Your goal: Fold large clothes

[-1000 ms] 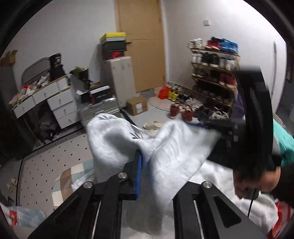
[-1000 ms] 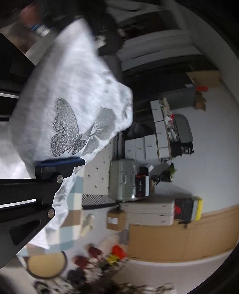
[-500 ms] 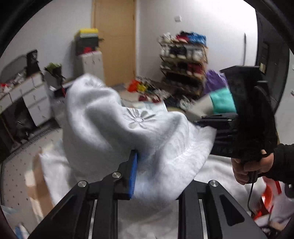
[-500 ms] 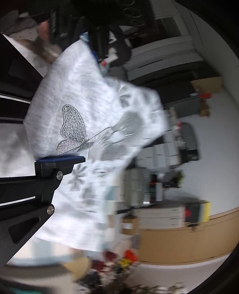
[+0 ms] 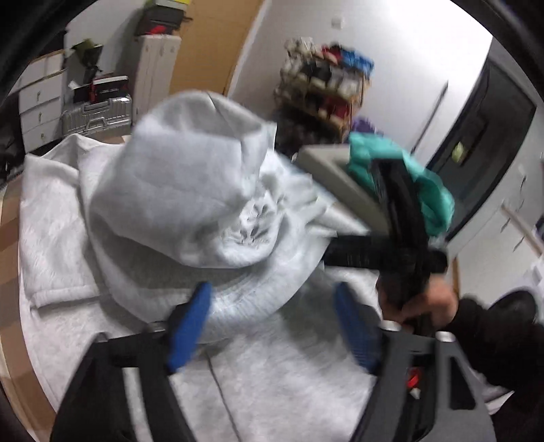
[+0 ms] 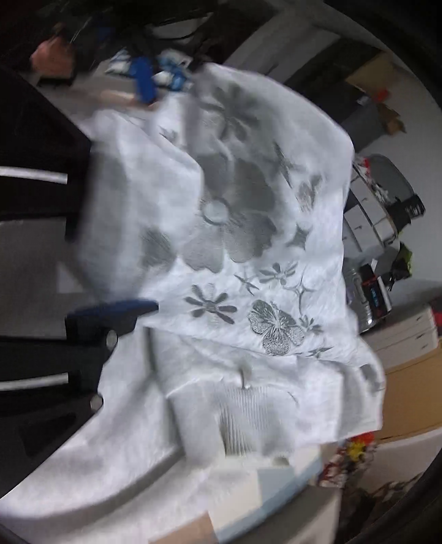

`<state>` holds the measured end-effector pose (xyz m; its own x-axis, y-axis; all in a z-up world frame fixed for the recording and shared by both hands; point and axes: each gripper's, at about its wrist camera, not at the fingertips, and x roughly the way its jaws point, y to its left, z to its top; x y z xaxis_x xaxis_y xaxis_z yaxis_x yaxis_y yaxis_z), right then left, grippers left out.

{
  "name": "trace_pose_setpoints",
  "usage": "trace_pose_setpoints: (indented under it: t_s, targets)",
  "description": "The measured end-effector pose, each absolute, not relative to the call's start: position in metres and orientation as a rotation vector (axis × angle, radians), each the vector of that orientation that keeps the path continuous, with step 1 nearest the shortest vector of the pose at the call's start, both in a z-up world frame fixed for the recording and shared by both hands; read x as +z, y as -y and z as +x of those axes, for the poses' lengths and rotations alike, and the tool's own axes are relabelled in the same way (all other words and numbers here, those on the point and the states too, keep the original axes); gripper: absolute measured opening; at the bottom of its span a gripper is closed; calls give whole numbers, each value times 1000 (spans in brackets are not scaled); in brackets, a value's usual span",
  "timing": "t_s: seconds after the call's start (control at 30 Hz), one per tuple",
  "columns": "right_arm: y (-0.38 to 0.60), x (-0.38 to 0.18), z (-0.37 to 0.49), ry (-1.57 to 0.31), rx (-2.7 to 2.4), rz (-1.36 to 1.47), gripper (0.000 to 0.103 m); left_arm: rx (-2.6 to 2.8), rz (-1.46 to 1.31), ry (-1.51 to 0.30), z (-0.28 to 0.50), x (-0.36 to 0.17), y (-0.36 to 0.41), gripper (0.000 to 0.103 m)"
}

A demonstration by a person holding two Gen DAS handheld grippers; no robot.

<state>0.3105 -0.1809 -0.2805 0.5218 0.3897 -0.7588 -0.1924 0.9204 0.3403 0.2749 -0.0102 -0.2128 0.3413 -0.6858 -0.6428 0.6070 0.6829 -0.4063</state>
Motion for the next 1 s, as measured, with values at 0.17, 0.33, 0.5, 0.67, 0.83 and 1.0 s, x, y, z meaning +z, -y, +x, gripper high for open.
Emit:
trace_pose_setpoints:
  t_s: [0.17, 0.33, 0.5, 0.67, 0.83, 1.0]
  targets:
    - [186, -266, 267, -872, 214, 80, 95, -743, -233, -842, 274, -208, -14, 80]
    - [209, -237, 248, -775, 279, 246, 95, -650, -354, -889, 277, -235, -34, 80]
    - [208, -200, 262, -616, 359, 343, 102, -616, -447, -886, 276, -240, -39, 80]
    - [177, -234, 322, -806, 408, 357, 102, -666, -507, -858, 286, -242, -33, 80]
    - [186, -301, 337, -1011, 415, 524, 84, -609, -400, -850, 287, -265, -20, 80]
    - [161, -298, 328, -1030, 324, 225, 73, -565, -367, -817, 278, -280, -24, 80]
